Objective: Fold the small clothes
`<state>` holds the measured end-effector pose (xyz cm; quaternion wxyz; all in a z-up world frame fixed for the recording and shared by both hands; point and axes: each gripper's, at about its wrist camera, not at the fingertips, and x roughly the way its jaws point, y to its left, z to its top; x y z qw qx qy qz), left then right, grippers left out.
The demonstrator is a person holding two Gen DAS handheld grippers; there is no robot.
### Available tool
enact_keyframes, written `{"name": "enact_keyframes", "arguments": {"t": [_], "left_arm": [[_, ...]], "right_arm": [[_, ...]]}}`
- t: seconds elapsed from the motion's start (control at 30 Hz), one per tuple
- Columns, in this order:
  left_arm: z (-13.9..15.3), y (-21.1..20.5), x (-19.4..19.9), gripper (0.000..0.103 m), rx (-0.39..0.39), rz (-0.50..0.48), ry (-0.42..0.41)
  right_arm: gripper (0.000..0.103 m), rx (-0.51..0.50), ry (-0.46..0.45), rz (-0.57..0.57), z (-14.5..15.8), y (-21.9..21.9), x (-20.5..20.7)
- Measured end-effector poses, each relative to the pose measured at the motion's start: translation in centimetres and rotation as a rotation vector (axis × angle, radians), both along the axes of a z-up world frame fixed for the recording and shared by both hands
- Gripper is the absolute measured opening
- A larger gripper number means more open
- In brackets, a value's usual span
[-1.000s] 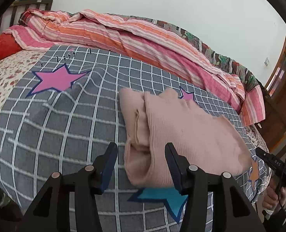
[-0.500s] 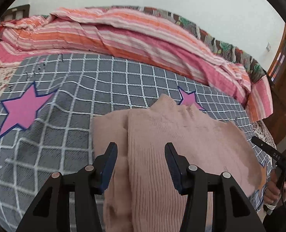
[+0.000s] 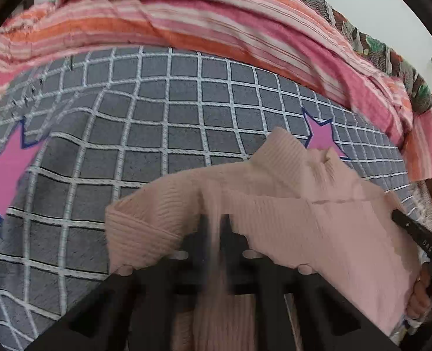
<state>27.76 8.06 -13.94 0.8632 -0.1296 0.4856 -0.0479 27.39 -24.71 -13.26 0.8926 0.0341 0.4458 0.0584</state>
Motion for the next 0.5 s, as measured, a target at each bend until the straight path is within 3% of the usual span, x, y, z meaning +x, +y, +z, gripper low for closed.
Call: {"name": "enact_keyframes", "arguments": {"t": [0.1, 0.2, 0.37, 0.5], "left_arm": [[1.1, 1.6, -0.9, 0.007, -0.036, 0.049, -0.095], [1.2, 3.0, -1.1, 0.007, -0.093, 0.090, -0.121], [0.3, 3.0, -1.1, 0.007, -0.045, 0.104, -0.141], [0.2, 3.5, -1.7, 0.007, -0.053, 0.108, -0.164]], "right_arm": [[0.006, 0.093, -0.072, 0.023, 1.4, -0.9, -0.4], [0.006, 0.164, -0.074, 0.006, 1.7, -2.2, 0.1], [0.006, 0.137, 0.007, -0.019, -1.0, -2.3, 1.4], [0.006, 0.079, 0.019, -0.008, -1.8, -1.5, 1.7]]}}
